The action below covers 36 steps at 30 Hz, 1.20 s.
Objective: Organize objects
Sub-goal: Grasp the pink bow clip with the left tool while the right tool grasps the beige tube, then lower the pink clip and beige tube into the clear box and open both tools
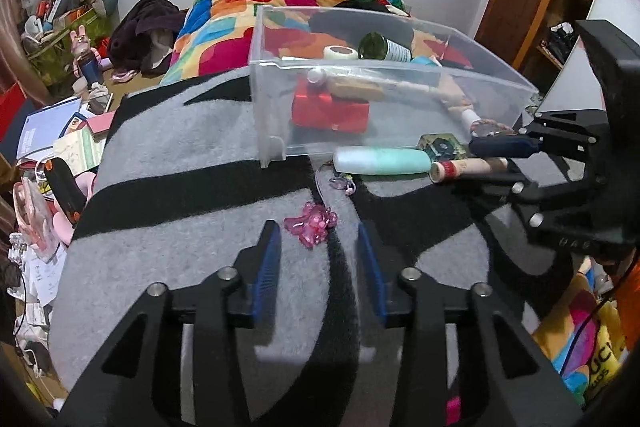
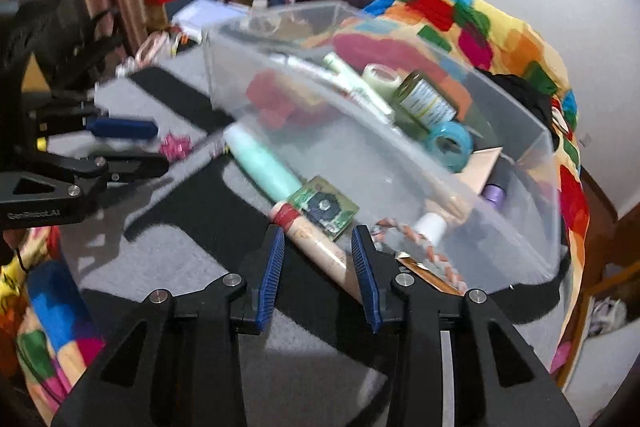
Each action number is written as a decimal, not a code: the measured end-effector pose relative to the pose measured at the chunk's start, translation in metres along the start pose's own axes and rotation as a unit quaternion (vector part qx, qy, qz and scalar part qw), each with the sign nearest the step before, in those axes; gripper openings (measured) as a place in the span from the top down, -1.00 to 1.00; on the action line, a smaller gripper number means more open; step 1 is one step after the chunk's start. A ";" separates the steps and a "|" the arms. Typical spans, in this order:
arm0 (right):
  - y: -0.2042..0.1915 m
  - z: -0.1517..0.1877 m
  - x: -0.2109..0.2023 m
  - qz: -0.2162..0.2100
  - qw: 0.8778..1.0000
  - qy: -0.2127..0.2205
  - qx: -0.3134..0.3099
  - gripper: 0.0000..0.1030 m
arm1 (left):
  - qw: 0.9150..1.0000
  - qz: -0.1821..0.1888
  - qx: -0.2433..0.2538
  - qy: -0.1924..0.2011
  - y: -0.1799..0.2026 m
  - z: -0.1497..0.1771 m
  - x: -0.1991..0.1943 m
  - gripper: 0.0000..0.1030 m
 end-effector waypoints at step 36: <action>0.032 0.023 -0.085 -0.094 0.976 0.132 0.146 0.73 | 0.990 0.018 -0.006 0.139 0.027 -0.025 -0.085 0.43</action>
Point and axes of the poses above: each gripper's, at about its wrist camera, not at the fingertips, and x roughly the way its jaws point, y to its right, z to its underside, the point moved 4 cm from there along x, roughly the way its jaws point, and after that the axes turned 14 degrees about -y, right-handed, at the moved point
